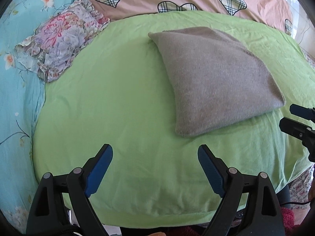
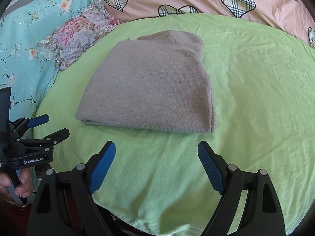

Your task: Fold small clothes

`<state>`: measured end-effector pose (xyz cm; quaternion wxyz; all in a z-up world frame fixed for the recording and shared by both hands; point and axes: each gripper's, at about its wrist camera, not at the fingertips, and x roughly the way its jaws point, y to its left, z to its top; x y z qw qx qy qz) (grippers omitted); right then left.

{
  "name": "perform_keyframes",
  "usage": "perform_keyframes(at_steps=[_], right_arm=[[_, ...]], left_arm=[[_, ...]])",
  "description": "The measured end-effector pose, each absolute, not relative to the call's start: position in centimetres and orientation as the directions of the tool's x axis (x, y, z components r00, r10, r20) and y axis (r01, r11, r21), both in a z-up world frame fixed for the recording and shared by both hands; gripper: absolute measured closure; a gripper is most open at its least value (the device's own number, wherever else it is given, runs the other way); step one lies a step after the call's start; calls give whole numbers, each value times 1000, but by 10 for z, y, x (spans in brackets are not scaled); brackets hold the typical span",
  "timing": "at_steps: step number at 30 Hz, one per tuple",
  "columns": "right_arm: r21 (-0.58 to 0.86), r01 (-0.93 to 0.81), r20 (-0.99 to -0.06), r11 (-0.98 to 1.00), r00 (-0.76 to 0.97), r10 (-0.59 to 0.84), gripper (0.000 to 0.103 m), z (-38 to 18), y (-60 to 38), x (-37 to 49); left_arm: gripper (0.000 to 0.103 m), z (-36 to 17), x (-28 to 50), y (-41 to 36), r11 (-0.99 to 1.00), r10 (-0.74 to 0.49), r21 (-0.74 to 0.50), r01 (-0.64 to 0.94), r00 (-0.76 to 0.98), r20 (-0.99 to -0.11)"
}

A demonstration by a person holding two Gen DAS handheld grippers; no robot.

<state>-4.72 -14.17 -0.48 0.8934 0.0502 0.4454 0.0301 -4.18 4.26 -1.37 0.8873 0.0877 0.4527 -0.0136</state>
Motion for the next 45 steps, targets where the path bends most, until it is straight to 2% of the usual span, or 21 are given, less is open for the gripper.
perform_keyframes(at_steps=[12,45], right_arm=[[104,-61,-782,993,611,119,15,15,-135,-3],[151,-31,-799,988,584,140,15,8,-142,30]], left_arm=[[11,3,-2,35,982,53,156,106,639,-768],[9,-3,28,31,985,50,139,99,611,-790]])
